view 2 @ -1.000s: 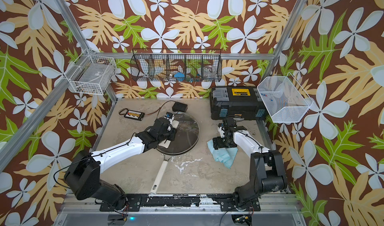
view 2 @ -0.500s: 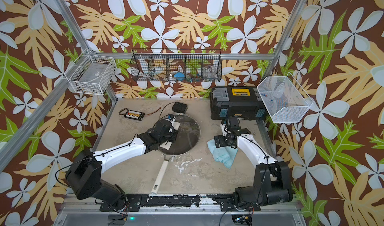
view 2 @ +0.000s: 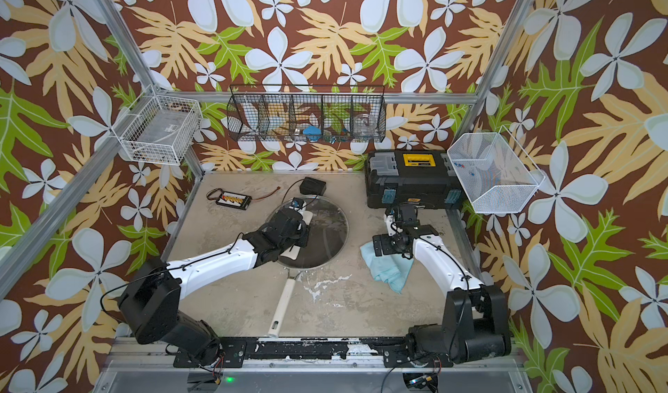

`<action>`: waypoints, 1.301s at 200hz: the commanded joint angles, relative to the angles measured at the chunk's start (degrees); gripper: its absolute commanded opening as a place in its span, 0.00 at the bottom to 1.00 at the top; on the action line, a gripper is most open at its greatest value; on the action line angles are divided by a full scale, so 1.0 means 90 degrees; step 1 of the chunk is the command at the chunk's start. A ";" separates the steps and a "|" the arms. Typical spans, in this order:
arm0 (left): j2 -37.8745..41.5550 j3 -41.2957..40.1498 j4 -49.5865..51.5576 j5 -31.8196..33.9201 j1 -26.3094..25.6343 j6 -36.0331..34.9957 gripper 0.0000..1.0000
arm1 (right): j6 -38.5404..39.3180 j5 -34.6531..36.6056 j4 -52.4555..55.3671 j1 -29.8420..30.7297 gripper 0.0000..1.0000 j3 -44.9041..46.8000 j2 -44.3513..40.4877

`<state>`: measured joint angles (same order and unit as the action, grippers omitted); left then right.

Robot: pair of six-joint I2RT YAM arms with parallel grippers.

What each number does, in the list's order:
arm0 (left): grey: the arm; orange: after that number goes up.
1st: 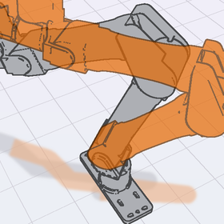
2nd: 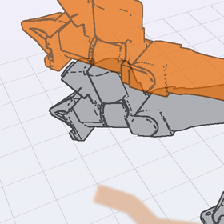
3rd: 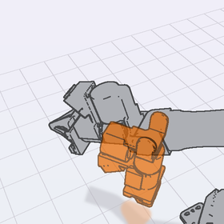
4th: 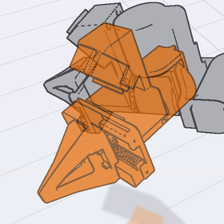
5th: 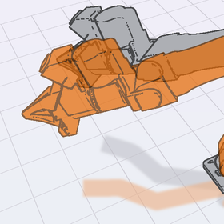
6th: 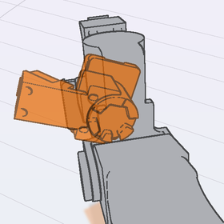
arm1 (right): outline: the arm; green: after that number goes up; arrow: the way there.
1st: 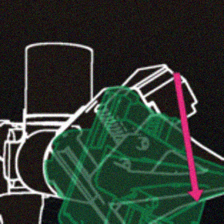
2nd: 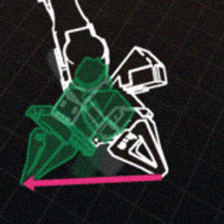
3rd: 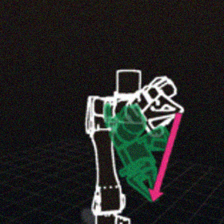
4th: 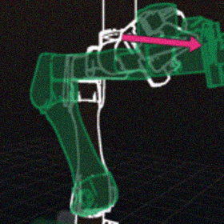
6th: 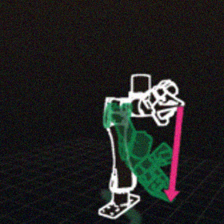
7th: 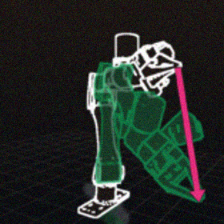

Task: Wipe the pot lid with a cloth
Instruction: Place the pot lid on the cooking pot.

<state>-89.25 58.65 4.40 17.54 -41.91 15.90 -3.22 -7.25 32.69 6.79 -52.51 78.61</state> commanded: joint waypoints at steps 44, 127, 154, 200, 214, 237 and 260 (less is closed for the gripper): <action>0.0003 0.0153 -0.0120 0.0419 -0.0017 -0.0034 0.00 | -0.0042 0.0014 -0.0019 -0.0002 1.00 -0.0005 -0.0082; 0.0062 0.0056 -0.0284 0.0241 -0.0020 -0.0099 1.00 | -0.0041 0.0004 -0.0028 -0.0001 1.00 0.0012 -0.0140; 0.0194 0.0069 -0.0432 0.0230 -0.0020 -0.0225 1.00 | -0.0042 0.0004 -0.0072 0.0003 1.00 0.0048 -0.0198; 0.1163 -0.0545 -0.1315 0.0159 0.0075 -0.0867 1.00 | -0.0051 0.0113 -0.0290 -0.0001 1.00 0.0134 -0.0481; 0.1507 -0.0846 -0.1622 -0.0177 0.0377 -0.0849 1.00 | -0.0148 0.0083 -0.0532 -0.0019 1.00 0.0201 -0.0576; 0.1897 -0.1200 -0.1821 -0.0634 0.1035 -0.0708 1.00 | -0.0402 0.0075 -0.1324 -0.0049 1.00 0.0566 -0.0735; 0.2150 -0.1503 -0.2040 -0.1007 0.1460 -0.0980 1.00 | -0.0568 0.0128 -0.2389 -0.0051 1.00 0.1043 -0.0900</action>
<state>-71.55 46.94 -9.67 14.37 -31.44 9.37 -6.00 -7.05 22.63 6.37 -46.02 71.75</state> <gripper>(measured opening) 0.998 0.997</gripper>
